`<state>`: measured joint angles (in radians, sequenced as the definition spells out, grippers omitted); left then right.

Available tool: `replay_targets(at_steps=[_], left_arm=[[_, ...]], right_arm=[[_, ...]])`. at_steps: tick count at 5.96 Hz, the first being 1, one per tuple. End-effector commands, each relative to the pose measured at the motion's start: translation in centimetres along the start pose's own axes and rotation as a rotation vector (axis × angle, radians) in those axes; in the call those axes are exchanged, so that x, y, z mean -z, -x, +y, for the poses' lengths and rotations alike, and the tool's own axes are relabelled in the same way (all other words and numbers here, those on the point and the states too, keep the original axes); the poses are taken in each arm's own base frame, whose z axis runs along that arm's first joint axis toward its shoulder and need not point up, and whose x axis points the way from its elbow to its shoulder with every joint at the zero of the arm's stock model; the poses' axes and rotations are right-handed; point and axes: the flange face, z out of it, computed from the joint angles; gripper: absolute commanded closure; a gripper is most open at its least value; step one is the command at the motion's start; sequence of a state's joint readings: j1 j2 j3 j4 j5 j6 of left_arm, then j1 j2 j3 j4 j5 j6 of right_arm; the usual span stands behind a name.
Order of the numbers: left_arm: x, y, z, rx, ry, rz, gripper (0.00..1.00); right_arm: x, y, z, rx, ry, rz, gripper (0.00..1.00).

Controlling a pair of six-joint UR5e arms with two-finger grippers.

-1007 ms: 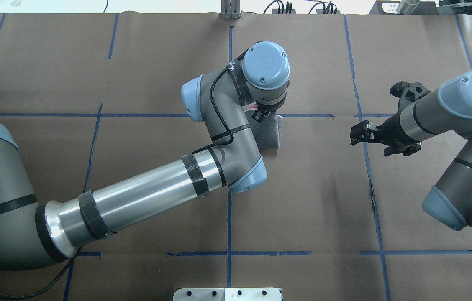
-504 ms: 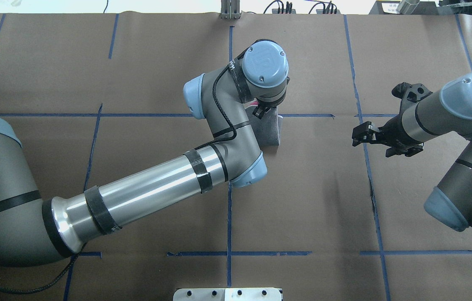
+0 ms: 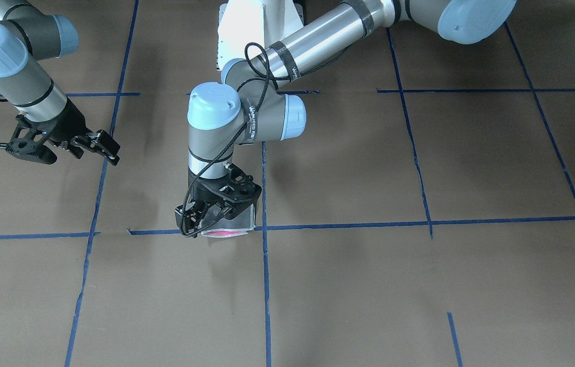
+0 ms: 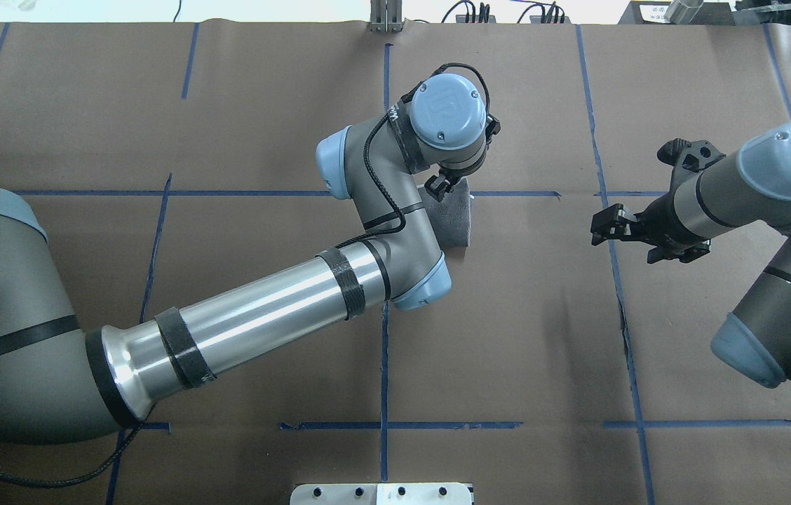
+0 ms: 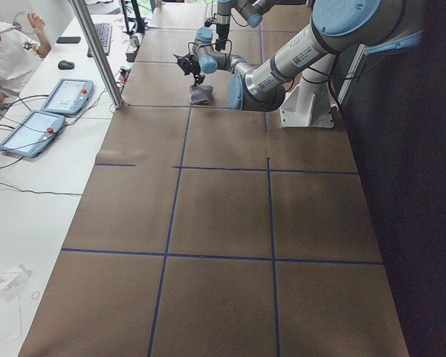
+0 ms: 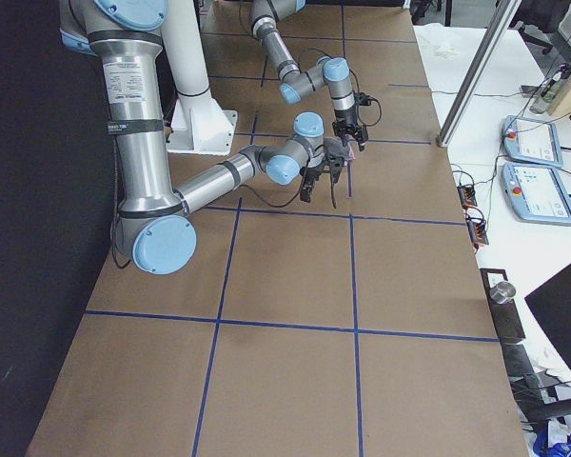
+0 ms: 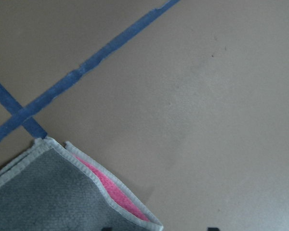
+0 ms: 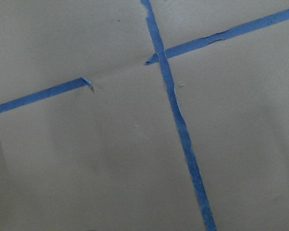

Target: Fold towel twice with both arms

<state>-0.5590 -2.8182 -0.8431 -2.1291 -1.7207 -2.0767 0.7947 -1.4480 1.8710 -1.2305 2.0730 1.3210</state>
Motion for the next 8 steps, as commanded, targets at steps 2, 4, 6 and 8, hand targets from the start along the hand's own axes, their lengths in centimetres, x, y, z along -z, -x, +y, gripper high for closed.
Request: replay_targets(at_steps=[2, 4, 6, 8], left_arm=[[6.4, 5.6, -6.2, -0.047, 0.136, -0.057, 0.00], [14.7, 16.0, -12.0, -0.291, 0.092, -0.126, 0.00], [20.4, 24.3, -24.6, -0.463, 0.145, -0.194, 0.00], [26.0, 35.6, -41.3, -0.641, 0.173, -0.263, 0.00]], right_arm=[[4.1, -3.4, -4.3, 0.046, -0.002, -0.017, 0.00], [6.7, -6.4, -6.4, 0.182, 0.005, 0.085, 0.00], [12.5, -12.5, -8.7, 0.321, 0.036, 0.149, 0.00], [17.0, -22.4, -9.7, 0.351, 0.048, 0.082, 0.00]])
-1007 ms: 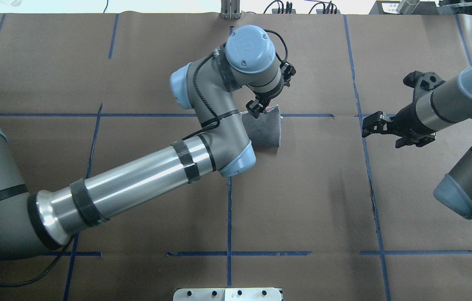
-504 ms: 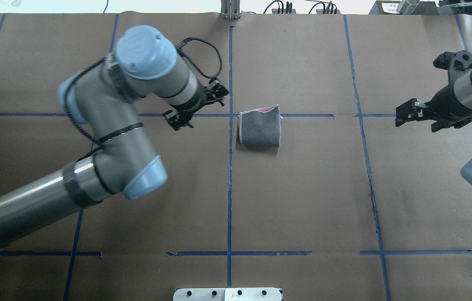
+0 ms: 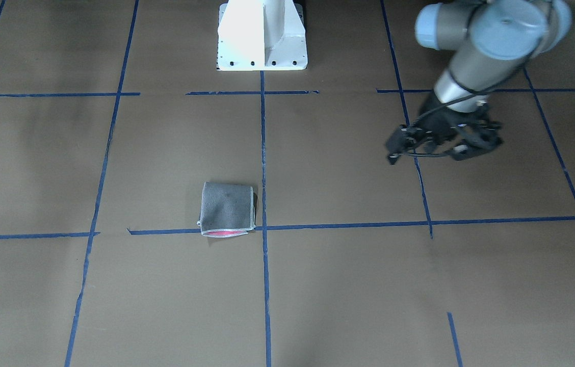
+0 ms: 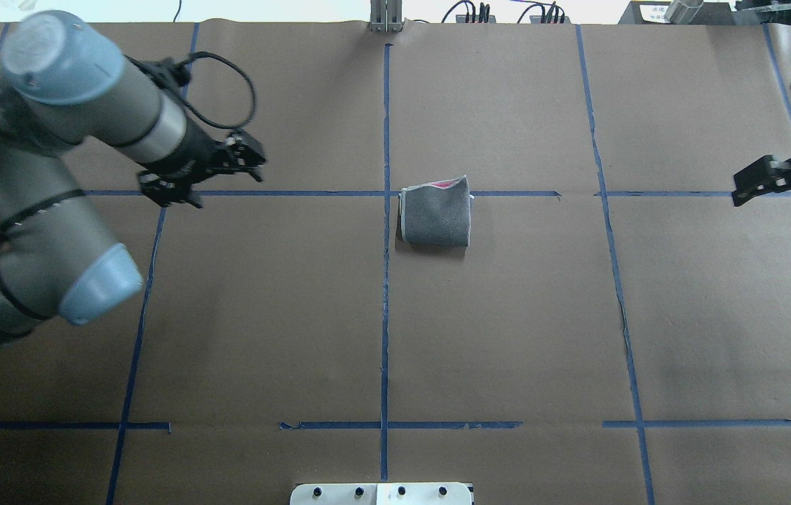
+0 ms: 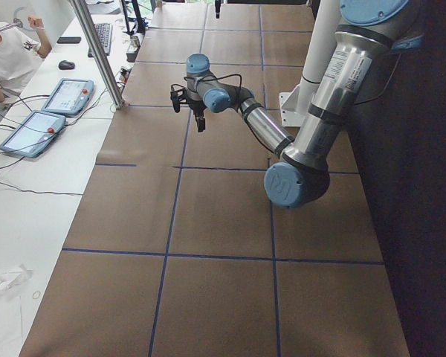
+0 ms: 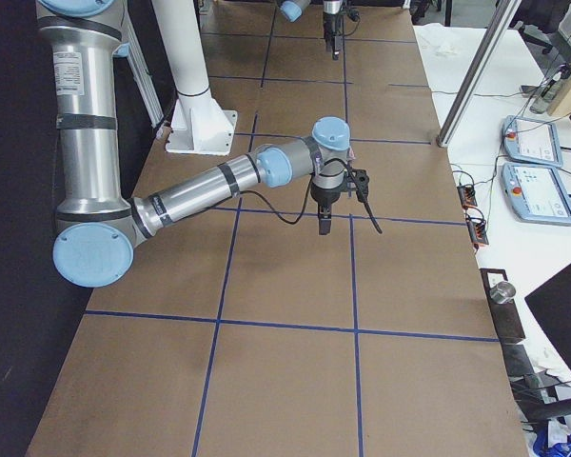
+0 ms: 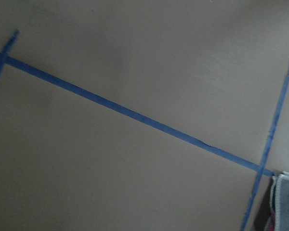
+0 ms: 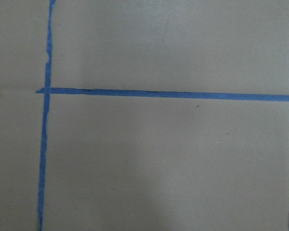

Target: Fold towel twice with both arms

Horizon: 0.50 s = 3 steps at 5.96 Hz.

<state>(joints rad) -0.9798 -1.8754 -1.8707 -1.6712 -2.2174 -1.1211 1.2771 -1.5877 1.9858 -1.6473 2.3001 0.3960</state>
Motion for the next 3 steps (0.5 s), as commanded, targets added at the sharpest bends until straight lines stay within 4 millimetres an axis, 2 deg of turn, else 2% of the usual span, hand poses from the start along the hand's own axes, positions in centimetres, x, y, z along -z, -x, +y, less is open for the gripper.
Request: replay_targets(at_steps=[1, 2, 3], left_arm=[[4.0, 20.1, -5.6, -0.145, 0.028, -0.043, 0.00], [4.5, 28.3, -7.1, -0.194, 0.039, -0.062, 0.00], [5.1, 34.9, -7.9, -0.232, 0.042, -0.082, 0.00]], right_arm=[[1.6, -7.0, 2.7, 0.011, -0.007, -0.010, 0.00], [1.0, -8.1, 2.8, -0.019, 0.001, 0.006, 0.00], [-0.3, -9.4, 3.3, -0.032, 0.027, 0.009, 0.00]])
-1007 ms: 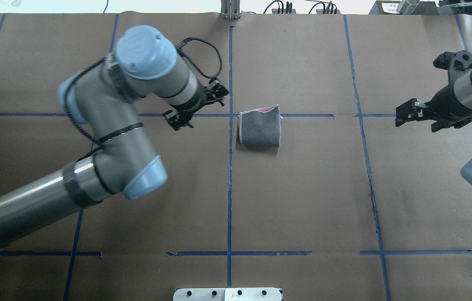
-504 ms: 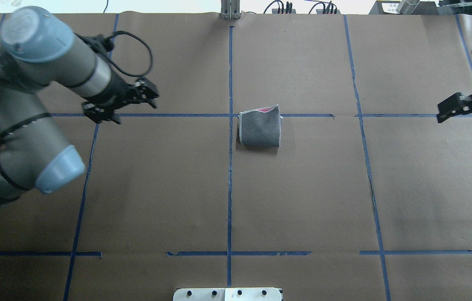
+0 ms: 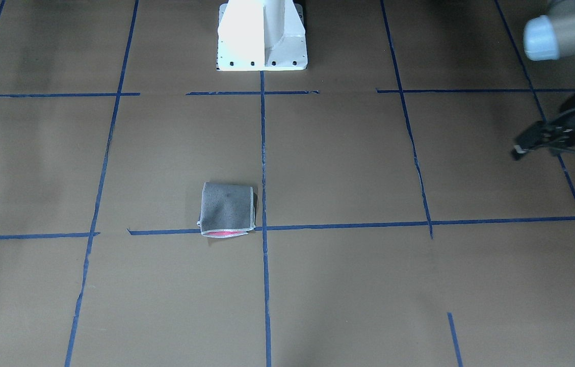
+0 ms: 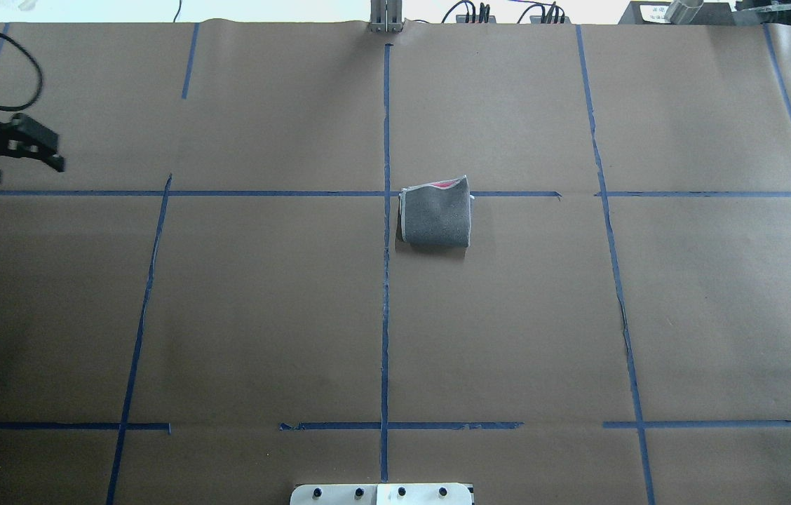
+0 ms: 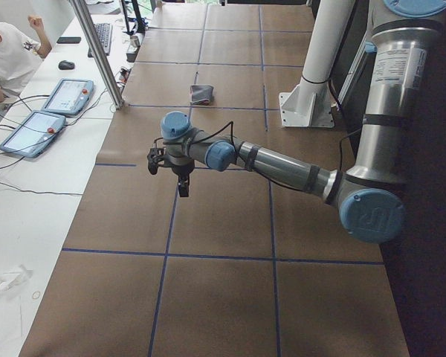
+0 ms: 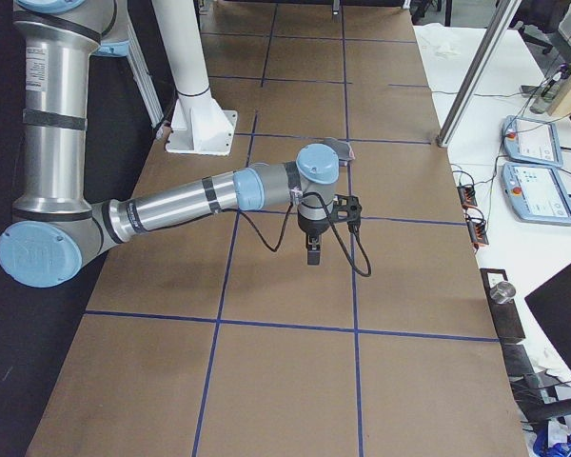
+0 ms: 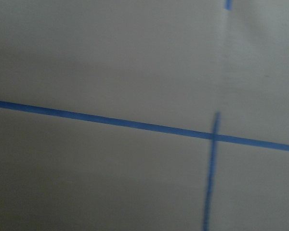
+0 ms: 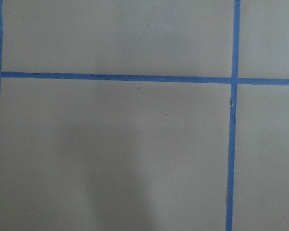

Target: Fold towel twice with both arms

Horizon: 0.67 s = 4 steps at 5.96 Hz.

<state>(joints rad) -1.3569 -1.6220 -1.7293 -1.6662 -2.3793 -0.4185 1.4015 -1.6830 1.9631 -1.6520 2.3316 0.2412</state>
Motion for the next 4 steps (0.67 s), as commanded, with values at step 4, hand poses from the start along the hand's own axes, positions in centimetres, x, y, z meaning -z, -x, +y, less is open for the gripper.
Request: replay_targets(at_steps=[4], left_arm=[[-2.0, 20.0, 2.8, -0.111, 0.064, -0.022, 0.00]], right_arm=[[-1.7, -11.4, 4.3, -0.027, 0.034, -0.054, 0.00]])
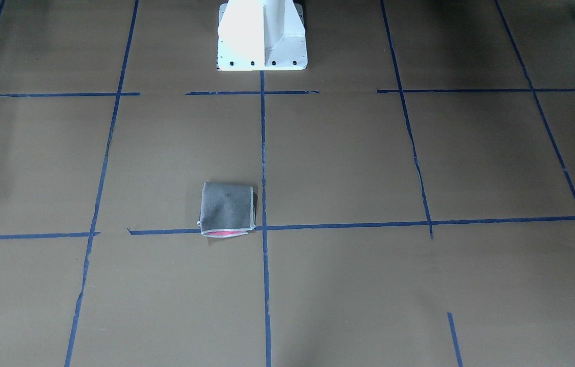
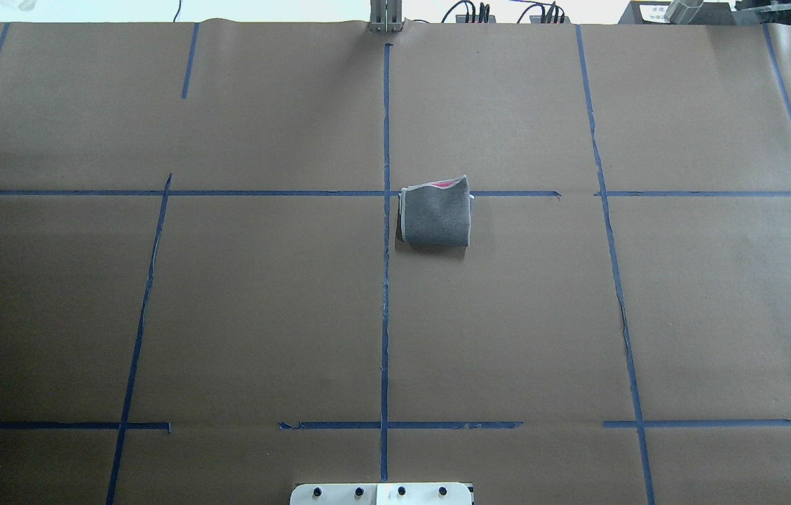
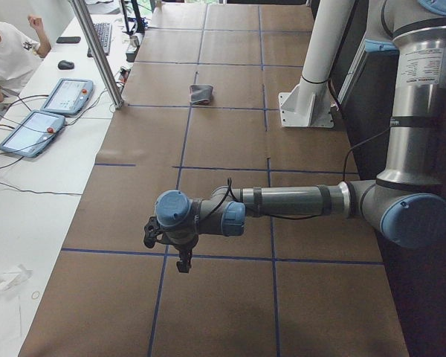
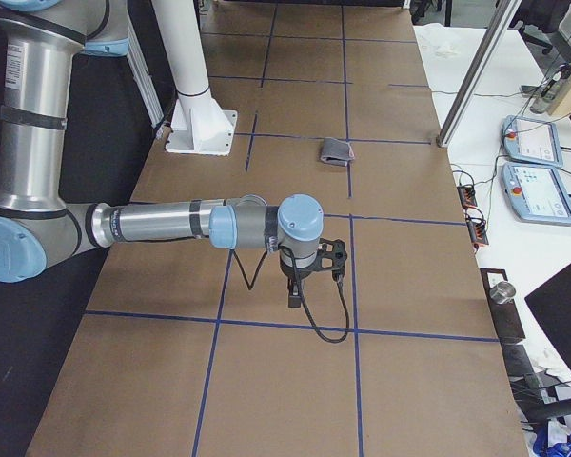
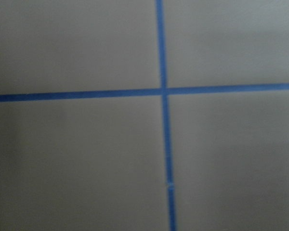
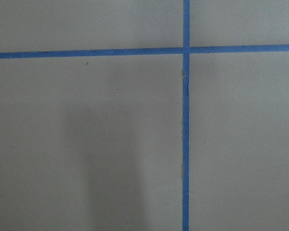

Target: Fold towel twice with both arms

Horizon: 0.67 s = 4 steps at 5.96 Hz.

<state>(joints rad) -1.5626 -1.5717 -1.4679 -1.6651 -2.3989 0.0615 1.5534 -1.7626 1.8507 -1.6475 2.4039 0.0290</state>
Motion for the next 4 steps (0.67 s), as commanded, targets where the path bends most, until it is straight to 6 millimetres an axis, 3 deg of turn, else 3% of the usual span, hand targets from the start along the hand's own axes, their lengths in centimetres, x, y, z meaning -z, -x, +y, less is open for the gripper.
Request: replay_targets(at_steps=[1, 3, 4], left_arm=[[1.8, 0.4, 0.3, 0.028, 0.004, 0.000, 0.00], [4.9, -2.9, 0.8, 0.050, 0.019, 0.000, 0.00], [4.7, -2.7, 0.9, 0.055, 0.024, -0.001, 0.00]], right_arm=[[-0.8, -2.5, 0.8, -0.033, 0.013, 0.005, 0.00], [-0.5, -3.6, 0.9, -0.063, 0.002, -0.001, 0.00], [-0.4, -3.6, 0.7, -0.064, 0.000, 0.002, 0.00]])
